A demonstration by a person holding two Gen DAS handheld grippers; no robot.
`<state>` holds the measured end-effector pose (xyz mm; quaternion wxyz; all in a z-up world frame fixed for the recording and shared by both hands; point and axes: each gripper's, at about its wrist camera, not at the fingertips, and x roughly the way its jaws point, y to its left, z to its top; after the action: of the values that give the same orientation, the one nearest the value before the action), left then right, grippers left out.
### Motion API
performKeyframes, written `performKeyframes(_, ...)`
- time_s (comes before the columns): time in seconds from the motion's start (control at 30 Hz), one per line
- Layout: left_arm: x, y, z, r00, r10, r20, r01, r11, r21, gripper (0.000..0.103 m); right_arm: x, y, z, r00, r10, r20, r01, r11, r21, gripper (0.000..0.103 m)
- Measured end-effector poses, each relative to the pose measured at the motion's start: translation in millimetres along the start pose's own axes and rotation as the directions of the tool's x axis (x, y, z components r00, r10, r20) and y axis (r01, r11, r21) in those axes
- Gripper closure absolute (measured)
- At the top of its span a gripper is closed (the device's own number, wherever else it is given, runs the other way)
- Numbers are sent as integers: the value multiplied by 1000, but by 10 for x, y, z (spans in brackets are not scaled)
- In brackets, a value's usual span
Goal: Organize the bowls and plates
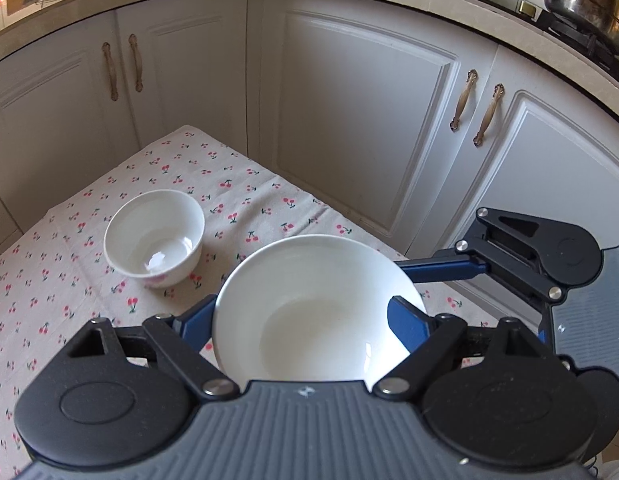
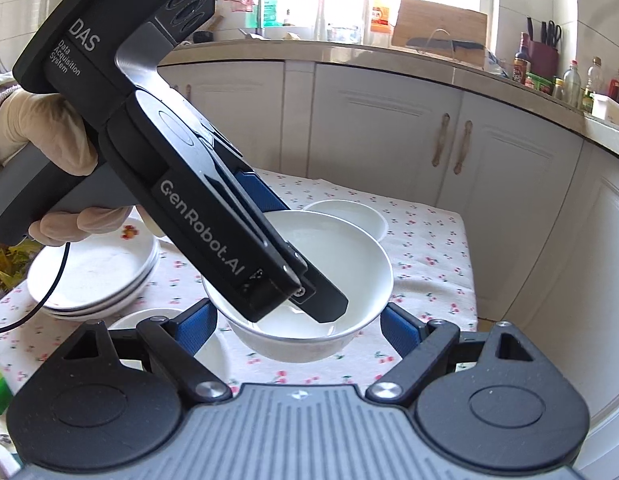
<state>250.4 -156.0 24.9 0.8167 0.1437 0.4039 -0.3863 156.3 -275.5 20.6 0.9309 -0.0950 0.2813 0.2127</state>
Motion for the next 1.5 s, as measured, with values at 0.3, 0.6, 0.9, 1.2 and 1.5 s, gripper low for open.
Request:
performKeyframes(0.3,-345,-18,-354,999,30,19,-29,999,-42,14,-105,356,-8,999,48,-5,-48,998,-37,11)
performKeyframes(0.6,-510,57,-630,999,44,20,-42,996,-78,14,-107,676,-21,997,79,-23,-81,995,-65,11)
performKeyframes(0.9,-465,119,-770,999,33,9,-32,994,-101,14,-16,752,-55,995,91,-49,-94,994,-62,11)
performKeyframes(1.2,-303,107,-839,1000,-5,-15,4,995,-99,14,50,741,-182,992,88,-93,-91,995,-32,11)
performKeyframes(1.5,-187,85,-884,999,-10,-45,6,996,-94,14,60,734,-245,990,86,-109,-90,995,-35,11)
